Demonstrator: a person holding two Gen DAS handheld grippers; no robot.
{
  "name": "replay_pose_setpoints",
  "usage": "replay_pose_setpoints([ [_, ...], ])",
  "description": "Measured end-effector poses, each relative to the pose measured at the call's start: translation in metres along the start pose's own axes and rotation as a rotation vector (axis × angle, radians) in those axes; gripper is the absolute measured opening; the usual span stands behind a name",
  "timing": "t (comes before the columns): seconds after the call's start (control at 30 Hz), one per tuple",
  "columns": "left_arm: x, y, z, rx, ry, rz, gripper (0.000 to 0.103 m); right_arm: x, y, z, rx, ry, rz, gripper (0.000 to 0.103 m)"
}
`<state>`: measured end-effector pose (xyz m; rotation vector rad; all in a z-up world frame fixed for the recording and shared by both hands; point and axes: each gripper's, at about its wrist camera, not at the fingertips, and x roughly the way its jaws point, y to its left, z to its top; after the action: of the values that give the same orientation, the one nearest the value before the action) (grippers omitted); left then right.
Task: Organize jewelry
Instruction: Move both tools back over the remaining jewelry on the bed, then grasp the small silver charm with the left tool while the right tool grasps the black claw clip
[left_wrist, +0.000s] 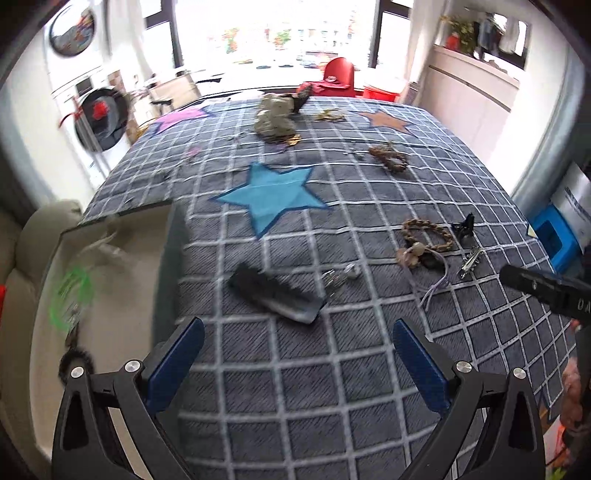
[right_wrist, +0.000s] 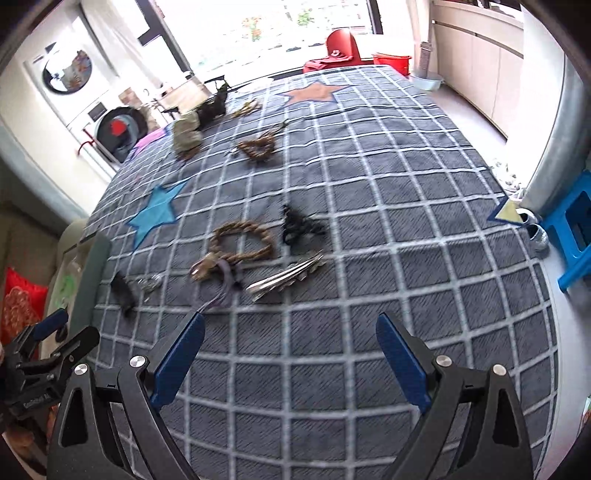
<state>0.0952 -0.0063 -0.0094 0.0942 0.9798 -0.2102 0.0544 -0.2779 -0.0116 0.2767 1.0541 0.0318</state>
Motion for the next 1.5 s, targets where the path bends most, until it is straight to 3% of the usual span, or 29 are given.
replay_pose_setpoints([
  [0.07,0.008,-0.008,0.006,0.036,0.003,-0.001,0.093,0.004,-0.004,0.007,0.006,-0.009,-0.008,0.095],
  [0.2,0.023,-0.015,0.014,0.064,0.023,0.009,0.091,0.014,-0.005,0.02,0.001,-0.018,-0.015,0.094],
  [0.27,0.03,-0.019,0.017,0.075,0.026,0.005,0.083,0.019,-0.004,0.025,-0.016,-0.023,-0.018,0.089],
  [0.47,0.046,-0.031,0.024,0.115,0.037,0.005,0.081,0.033,0.0,0.038,-0.043,-0.03,-0.025,0.082],
  [0.5,0.048,-0.033,0.024,0.12,0.037,0.004,0.075,0.035,0.0,0.04,-0.046,-0.03,-0.027,0.082],
  [0.6,0.057,-0.037,0.027,0.129,0.053,-0.006,0.073,0.044,0.001,0.043,-0.052,-0.02,-0.038,0.078],
  [0.87,0.069,-0.04,0.028,0.13,0.073,-0.031,0.067,0.056,0.002,0.044,-0.083,-0.018,-0.071,0.056],
  [1.0,0.068,-0.044,0.028,0.142,0.073,-0.059,0.051,0.058,0.008,0.043,-0.126,-0.028,-0.116,0.042],
  [1.13,0.065,-0.052,0.027,0.168,0.073,-0.083,0.017,0.057,0.008,0.042,-0.122,-0.026,-0.105,0.011],
  [1.5,0.044,-0.039,0.027,0.107,0.026,-0.114,0.017,0.037,0.004,0.037,-0.096,-0.057,-0.053,0.004],
])
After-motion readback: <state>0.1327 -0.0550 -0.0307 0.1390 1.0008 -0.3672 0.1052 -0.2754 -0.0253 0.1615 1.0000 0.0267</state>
